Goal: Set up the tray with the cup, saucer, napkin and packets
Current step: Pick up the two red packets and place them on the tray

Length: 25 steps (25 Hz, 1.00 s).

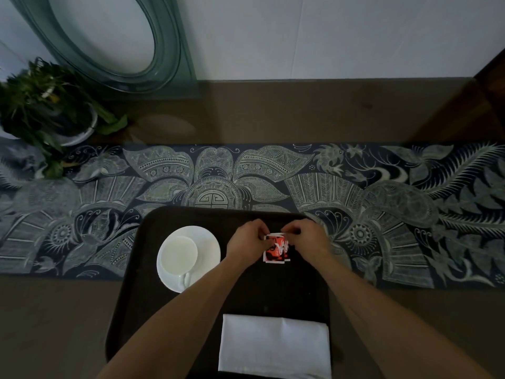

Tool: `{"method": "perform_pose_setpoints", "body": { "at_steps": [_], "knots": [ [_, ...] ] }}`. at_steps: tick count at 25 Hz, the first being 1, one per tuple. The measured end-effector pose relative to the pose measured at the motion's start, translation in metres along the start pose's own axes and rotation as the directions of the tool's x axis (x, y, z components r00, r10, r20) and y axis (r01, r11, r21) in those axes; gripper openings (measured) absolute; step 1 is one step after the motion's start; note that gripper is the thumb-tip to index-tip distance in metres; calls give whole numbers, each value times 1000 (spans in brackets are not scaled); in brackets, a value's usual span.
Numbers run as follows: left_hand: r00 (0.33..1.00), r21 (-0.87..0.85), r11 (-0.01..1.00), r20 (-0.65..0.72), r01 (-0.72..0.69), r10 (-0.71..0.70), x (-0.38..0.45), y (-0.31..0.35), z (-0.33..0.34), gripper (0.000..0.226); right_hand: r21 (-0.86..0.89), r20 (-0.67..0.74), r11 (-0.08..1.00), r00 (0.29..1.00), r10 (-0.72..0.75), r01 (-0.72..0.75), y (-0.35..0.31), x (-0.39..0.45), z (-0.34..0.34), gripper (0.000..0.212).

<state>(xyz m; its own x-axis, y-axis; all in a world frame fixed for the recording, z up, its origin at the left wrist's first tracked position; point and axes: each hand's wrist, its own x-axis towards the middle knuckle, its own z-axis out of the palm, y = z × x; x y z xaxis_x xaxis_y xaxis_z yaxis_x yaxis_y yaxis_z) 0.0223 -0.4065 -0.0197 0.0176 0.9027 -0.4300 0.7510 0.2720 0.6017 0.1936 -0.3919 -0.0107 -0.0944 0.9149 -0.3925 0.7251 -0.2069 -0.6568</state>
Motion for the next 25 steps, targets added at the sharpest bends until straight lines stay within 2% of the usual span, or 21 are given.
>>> {"method": "perform_pose_setpoints", "body": {
  "at_steps": [4,8,13,16,19,22,25],
  "knots": [
    [998,52,999,-59,2,1,-3,0,7,26,-18,-20,1000,1000,18,-18,2,1,3,14],
    [998,51,999,-56,14,-12,-4,0,7,34,-66,-48,997,998,35,-38,2,-4,4,22],
    [998,47,998,-53,30,-28,-15,1,1,38,-240,-57,971,998,-3,-11,0,-21,-6,22],
    [999,136,990,-13,39,-37,-29,3,-6,39,-438,6,893,994,-111,103,-5,-39,-11,23],
    [998,295,955,57,-30,13,-50,7,-16,38,-593,75,780,978,-195,201,-18,-58,-16,27],
    [993,382,920,112,-86,46,-78,5,-22,39,-633,121,734,968,-221,247,-28,-77,-12,30],
    [979,429,894,196,-129,47,-104,-2,-22,42,-618,156,742,966,-206,258,-29,-95,-1,29]
  ]
}}
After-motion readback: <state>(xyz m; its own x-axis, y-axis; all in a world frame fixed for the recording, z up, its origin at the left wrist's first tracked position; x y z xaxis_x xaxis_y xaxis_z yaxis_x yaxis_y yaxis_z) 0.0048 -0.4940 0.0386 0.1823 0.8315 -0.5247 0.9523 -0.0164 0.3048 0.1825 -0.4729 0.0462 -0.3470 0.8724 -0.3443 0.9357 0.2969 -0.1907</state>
